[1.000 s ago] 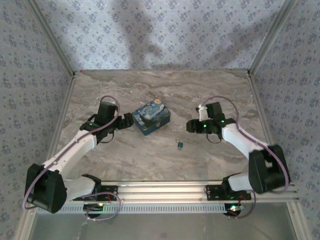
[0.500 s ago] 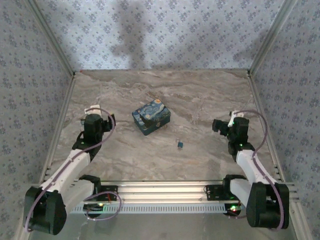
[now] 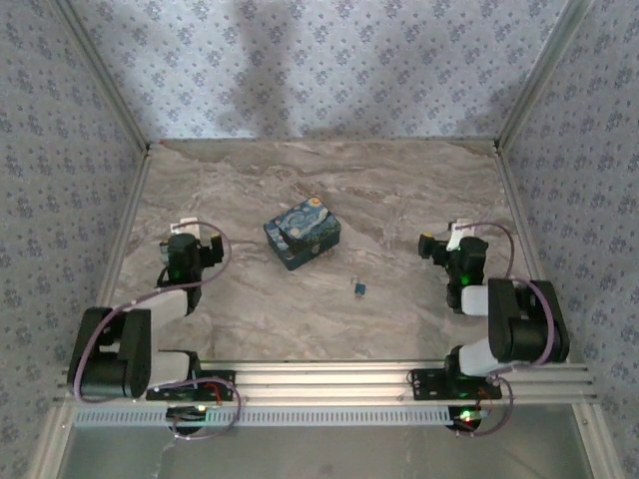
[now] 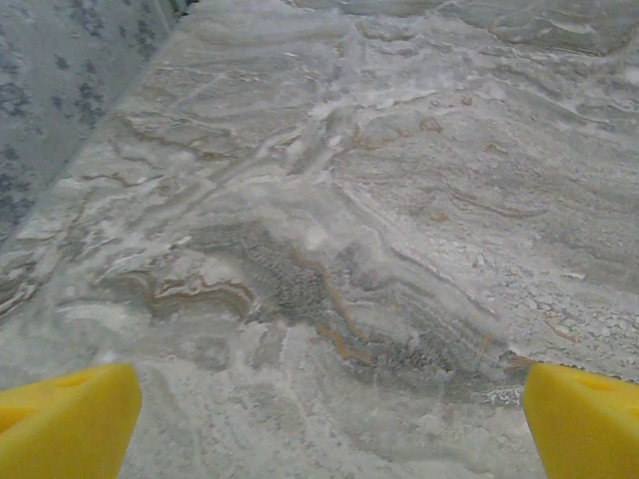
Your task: Unlock the padlock with the key
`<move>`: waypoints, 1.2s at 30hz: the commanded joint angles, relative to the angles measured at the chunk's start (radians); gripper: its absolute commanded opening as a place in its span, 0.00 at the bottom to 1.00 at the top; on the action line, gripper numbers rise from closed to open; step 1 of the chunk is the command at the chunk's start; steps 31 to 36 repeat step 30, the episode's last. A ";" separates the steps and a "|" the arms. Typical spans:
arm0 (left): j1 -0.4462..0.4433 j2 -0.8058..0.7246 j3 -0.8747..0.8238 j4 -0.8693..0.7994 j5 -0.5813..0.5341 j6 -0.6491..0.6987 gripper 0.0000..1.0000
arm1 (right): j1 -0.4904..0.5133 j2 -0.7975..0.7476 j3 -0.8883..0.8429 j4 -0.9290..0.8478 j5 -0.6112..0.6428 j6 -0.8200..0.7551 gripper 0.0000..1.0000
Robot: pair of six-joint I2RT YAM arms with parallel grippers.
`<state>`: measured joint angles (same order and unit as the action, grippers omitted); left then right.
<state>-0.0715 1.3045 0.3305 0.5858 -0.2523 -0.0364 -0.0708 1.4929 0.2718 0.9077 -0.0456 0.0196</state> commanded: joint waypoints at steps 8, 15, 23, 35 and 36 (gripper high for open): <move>0.032 0.232 0.012 0.371 0.175 0.081 0.98 | 0.016 0.037 0.115 -0.081 0.008 -0.039 1.00; 0.114 0.228 0.085 0.223 0.264 0.006 0.98 | 0.029 0.033 0.113 -0.086 0.034 -0.047 1.00; 0.111 0.228 0.085 0.220 0.259 0.008 0.98 | 0.030 0.034 0.117 -0.088 0.031 -0.047 1.00; 0.109 0.229 0.085 0.220 0.257 0.009 0.98 | 0.029 0.034 0.116 -0.089 0.032 -0.047 1.00; 0.109 0.229 0.085 0.220 0.257 0.009 0.98 | 0.029 0.034 0.116 -0.089 0.032 -0.047 1.00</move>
